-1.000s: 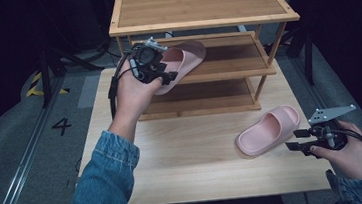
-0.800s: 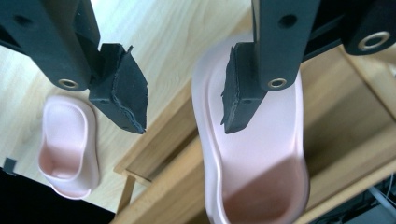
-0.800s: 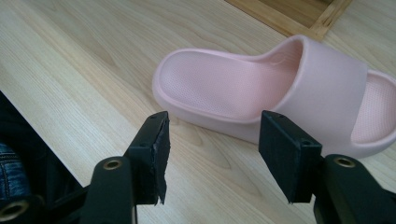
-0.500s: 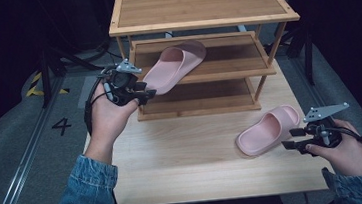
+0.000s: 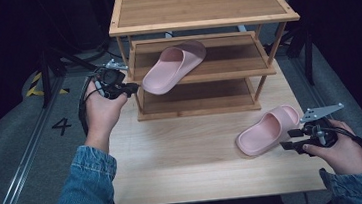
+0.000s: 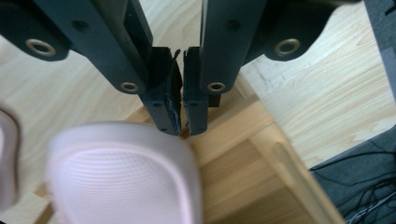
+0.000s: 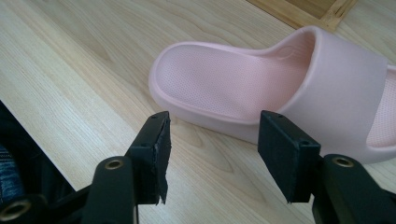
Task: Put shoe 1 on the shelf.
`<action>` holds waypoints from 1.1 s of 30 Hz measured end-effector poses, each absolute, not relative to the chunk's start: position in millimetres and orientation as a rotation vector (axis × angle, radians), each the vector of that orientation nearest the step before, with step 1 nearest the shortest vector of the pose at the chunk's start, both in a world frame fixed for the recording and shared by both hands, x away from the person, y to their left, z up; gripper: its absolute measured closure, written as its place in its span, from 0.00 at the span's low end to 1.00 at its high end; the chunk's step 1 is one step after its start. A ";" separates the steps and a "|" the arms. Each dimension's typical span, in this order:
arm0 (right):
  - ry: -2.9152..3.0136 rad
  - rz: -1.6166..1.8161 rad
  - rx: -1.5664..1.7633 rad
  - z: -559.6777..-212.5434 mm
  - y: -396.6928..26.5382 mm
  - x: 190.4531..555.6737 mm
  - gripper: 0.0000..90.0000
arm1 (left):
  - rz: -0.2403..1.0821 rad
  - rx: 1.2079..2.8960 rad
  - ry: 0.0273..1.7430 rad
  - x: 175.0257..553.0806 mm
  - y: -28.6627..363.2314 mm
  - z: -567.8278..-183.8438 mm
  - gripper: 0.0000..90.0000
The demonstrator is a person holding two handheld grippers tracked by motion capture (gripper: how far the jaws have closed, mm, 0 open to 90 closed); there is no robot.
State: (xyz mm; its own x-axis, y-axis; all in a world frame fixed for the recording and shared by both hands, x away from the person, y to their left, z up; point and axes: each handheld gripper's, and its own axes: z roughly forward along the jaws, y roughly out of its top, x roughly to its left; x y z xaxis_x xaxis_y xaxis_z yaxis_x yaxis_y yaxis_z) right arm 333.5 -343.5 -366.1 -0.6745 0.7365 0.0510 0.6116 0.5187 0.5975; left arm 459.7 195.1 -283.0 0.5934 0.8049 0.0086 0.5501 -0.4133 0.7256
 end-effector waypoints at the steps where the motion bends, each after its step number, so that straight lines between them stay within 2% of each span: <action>1: 2.549 0.882 1.148 -366.2 -343.3 333.7 0.50 | 0.477 2.117 1.072 461.3 195.6 -284.1 0.93; 4: 2.545 0.885 1.153 -366.8 -343.5 334.0 0.50 | 0.498 2.099 1.031 464.3 194.9 -286.8 0.93; 13: 2.540 0.894 1.167 -368.2 -344.9 334.4 0.50 | 0.432 2.102 0.974 458.8 185.9 -291.0 0.94; 26: 2.544 0.891 1.169 -369.6 -345.0 335.1 0.50 | 0.349 2.157 0.823 441.7 135.1 -290.1 0.92; 33: 2.544 0.895 1.170 -370.0 -346.3 335.3 0.50 | 0.347 2.172 0.802 440.2 113.9 -289.3 0.91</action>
